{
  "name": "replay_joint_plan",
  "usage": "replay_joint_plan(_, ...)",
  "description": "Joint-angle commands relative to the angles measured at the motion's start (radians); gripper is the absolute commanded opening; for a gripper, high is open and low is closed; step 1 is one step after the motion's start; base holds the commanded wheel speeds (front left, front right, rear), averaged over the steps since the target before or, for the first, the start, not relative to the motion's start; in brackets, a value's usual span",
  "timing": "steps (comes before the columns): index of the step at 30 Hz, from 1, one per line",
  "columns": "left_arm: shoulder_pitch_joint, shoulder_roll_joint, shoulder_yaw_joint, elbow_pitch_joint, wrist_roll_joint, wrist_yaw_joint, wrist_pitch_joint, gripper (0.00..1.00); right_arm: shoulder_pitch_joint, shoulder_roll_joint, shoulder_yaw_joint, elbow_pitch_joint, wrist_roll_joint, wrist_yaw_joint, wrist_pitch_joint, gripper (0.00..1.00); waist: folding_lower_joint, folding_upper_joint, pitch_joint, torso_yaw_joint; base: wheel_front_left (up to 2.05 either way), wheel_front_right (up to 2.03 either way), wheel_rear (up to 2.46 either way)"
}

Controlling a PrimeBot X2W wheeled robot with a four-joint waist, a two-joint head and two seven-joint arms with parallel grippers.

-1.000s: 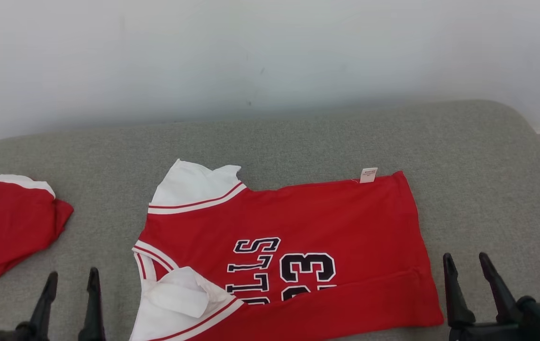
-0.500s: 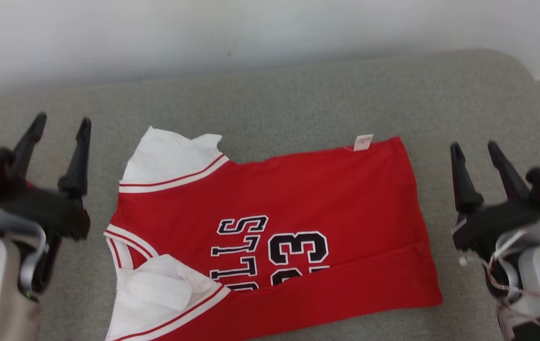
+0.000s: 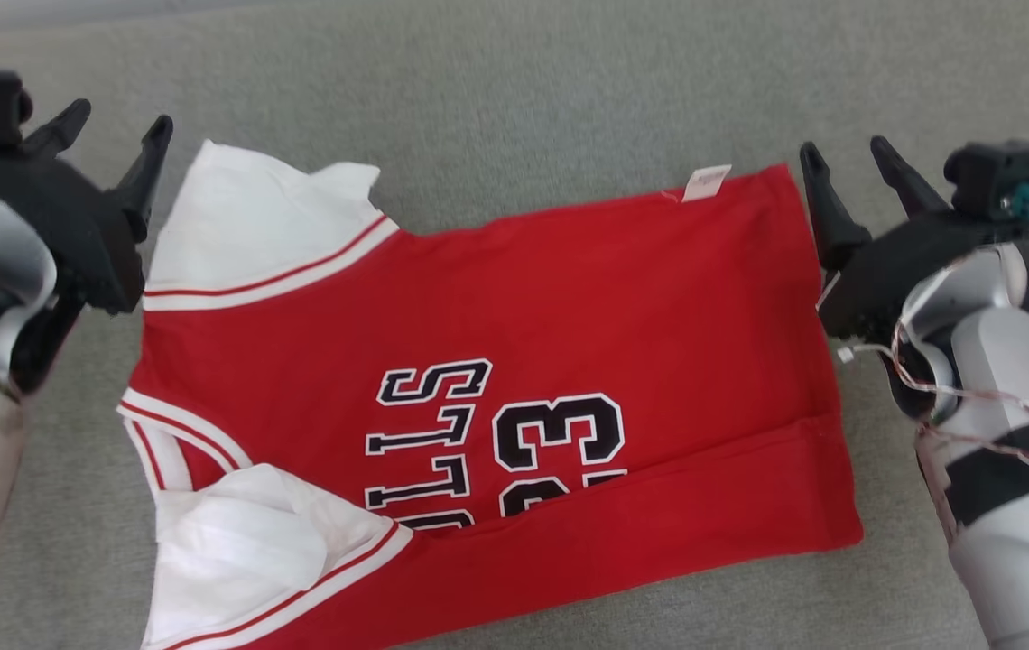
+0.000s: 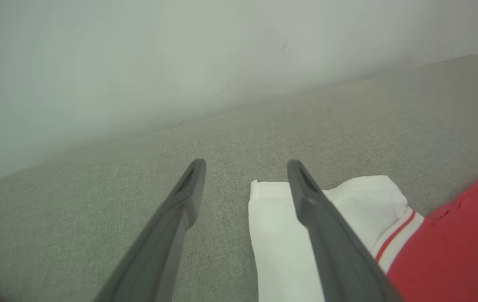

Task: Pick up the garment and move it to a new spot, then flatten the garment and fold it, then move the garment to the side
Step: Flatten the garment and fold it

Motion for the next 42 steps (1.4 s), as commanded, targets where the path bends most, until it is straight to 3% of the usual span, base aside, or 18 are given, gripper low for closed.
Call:
replay_joint_plan(1, -0.029, 0.002, -0.013, 0.025, -0.025, 0.002, 0.013, 1.0, -0.028, 0.003, 0.011, 0.017, 0.006, -0.003, 0.006, 1.0, -0.0004, -0.0003, 0.056, -0.017, 0.0, 0.0, 0.0)
replay_joint_plan(7, -0.123, -0.007, -0.104, 0.159, -0.093, 0.002, 0.08, 1.0, -0.118, 0.022, 0.076, 0.115, 0.041, -0.003, 0.028, 1.0, -0.0004, -0.0003, 0.093, -0.038, 0.0, 0.0, 0.0)
replay_joint_plan(25, -0.265, -0.035, -0.255, 0.403, -0.18, 0.002, 0.131, 1.0, -0.273, 0.041, 0.249, 0.295, 0.151, -0.003, 0.097, 1.0, -0.0004, -0.0003, 0.134, -0.076, 0.0, 0.0, 0.0)
replay_joint_plan(26, -0.268, -0.039, -0.256, 0.417, -0.186, 0.002, 0.135, 1.0, -0.28, 0.042, 0.252, 0.304, 0.155, -0.003, 0.095, 0.92, -0.0004, -0.0003, 0.135, -0.076, 0.0, 0.0, 0.0)
replay_joint_plan(27, -0.27, -0.044, -0.26, 0.433, -0.191, 0.002, 0.146, 0.89, -0.287, 0.045, 0.253, 0.312, 0.164, -0.003, 0.089, 0.71, -0.0004, -0.0003, 0.136, -0.075, 0.0, 0.0, 0.0)
replay_joint_plan(28, -0.269, -0.048, -0.269, 0.441, -0.194, 0.002, 0.154, 0.39, -0.292, 0.046, 0.256, 0.32, 0.168, -0.003, 0.085, 0.38, -0.0004, -0.0003, 0.137, -0.074, 0.0, 0.0, 0.0)
replay_joint_plan(29, -0.27, -0.05, -0.274, 0.447, -0.201, 0.002, 0.154, 0.01, -0.299, 0.046, 0.259, 0.326, 0.172, -0.003, 0.079, 0.19, -0.0004, -0.0003, 0.138, -0.074, 0.0, 0.0, 0.0)
replay_joint_plan(30, -0.272, -0.055, -0.274, 0.45, -0.214, 0.002, 0.155, 0.0, -0.305, 0.045, 0.259, 0.334, 0.177, -0.003, 0.068, 0.0, -0.0004, -0.0003, 0.138, -0.073, 0.0, 0.0, 0.0)
replay_joint_plan(42, -0.292, -0.056, -0.303, 0.384, -0.288, 0.002, 0.033, 0.0, -0.309, 0.018, 0.285, 0.391, 0.192, -0.003, -0.076, 0.0, -0.0004, -0.0003, 0.085, -0.035, 0.0, 0.0, 0.0)
